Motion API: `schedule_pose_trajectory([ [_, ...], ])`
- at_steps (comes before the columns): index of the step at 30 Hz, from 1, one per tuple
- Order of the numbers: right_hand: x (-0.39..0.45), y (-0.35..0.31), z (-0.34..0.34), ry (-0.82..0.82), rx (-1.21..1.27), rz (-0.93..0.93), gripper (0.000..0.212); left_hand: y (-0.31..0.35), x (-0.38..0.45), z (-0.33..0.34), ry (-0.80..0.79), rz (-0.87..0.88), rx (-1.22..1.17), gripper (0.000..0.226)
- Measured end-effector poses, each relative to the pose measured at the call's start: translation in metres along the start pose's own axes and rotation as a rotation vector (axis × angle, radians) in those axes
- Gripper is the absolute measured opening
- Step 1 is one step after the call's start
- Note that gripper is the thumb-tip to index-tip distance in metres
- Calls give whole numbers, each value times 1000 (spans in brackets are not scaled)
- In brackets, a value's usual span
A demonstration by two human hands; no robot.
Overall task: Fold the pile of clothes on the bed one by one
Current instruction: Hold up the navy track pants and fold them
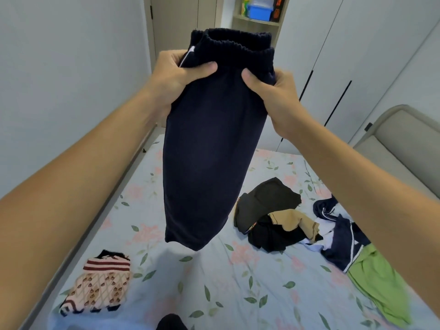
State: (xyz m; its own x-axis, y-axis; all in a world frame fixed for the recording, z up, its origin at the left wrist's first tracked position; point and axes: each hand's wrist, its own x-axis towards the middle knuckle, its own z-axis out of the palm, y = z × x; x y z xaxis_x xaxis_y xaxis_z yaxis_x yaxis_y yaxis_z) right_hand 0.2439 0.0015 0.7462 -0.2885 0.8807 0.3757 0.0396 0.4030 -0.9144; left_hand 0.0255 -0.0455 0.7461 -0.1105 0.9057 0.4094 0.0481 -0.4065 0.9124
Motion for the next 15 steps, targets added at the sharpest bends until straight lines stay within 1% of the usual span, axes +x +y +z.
schedule_pose_trajectory([
  [2, -20, -4, -10, -12, 18, -8, 28, 10, -20, 13, 7, -13, 6, 27],
  [8, -66, -22, -37, -56, 52, -34, 28, 39, -72, 46, 19, -29, 29, 23],
  [13, -73, -21, -43, -67, 89, 9, 27, 38, -80, 52, 32, -105, 29, 21],
  [15, -70, -12, -41, -63, 91, 37, 23, 29, -78, 52, 41, -145, 29, 28],
])
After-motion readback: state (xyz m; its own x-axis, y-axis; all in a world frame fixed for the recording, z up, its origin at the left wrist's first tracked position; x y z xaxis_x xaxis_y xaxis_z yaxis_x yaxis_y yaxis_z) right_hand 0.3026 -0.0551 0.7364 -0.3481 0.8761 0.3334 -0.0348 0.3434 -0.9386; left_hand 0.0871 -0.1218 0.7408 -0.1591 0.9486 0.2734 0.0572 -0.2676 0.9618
